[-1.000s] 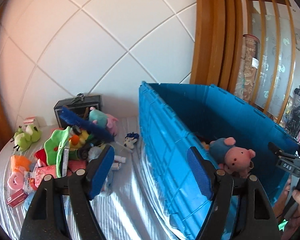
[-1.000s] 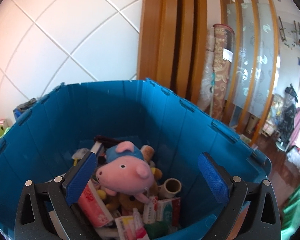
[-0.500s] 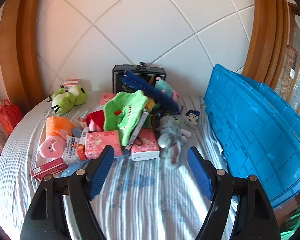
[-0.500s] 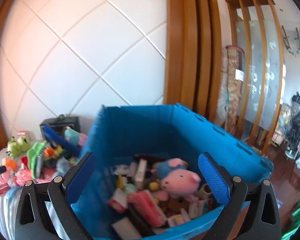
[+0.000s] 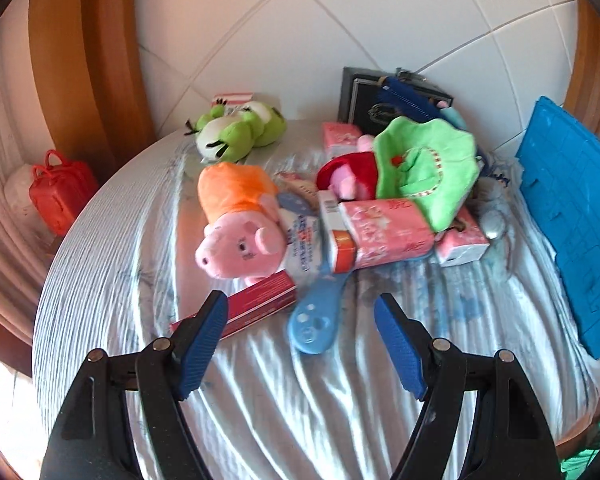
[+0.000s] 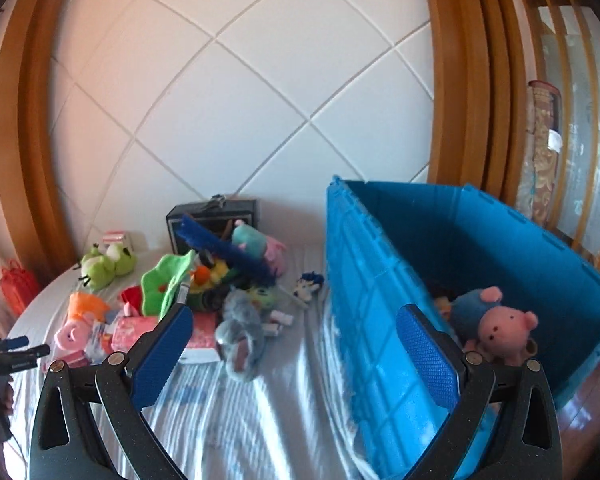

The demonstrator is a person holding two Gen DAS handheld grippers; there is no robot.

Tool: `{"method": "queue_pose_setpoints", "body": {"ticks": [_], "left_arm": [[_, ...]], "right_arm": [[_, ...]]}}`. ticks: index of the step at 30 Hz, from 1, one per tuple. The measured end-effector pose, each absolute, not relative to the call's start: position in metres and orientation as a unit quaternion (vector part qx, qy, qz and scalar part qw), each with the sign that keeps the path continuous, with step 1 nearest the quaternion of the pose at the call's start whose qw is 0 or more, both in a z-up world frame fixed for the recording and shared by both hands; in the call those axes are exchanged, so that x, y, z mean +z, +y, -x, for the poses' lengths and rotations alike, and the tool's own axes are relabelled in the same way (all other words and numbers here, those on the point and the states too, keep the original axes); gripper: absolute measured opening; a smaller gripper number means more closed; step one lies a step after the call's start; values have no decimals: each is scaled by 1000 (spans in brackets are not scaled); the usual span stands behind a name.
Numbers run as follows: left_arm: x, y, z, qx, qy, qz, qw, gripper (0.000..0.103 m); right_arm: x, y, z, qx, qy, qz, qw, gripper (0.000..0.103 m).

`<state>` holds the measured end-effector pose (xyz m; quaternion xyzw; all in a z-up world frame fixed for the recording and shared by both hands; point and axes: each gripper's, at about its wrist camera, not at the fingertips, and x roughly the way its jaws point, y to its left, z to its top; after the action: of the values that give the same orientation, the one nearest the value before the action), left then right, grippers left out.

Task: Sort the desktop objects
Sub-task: 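Move both grippers from the crate back to the pile, then grasp the red medicine box with the left gripper while the right grasps the grey plush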

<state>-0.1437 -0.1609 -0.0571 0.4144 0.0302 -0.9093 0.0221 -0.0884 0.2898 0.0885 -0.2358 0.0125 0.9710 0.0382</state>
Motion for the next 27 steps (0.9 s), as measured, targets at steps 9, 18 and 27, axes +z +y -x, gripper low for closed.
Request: {"method": "queue_pose_setpoints", "body": {"ticks": [9,18,27], "left_arm": [[-131,-215,189,-870,-1,-493,3,75],[-177,-208,232,-836,-65,-543,-44,74],[-182,-190,236,-829,-15,-557,-44,32]], "right_arm": [[13,242,160,941,21,339,10,103],[-52,237,235,903,27,428,19,103],[-118,257,327,856,61,513,16,103]]}}
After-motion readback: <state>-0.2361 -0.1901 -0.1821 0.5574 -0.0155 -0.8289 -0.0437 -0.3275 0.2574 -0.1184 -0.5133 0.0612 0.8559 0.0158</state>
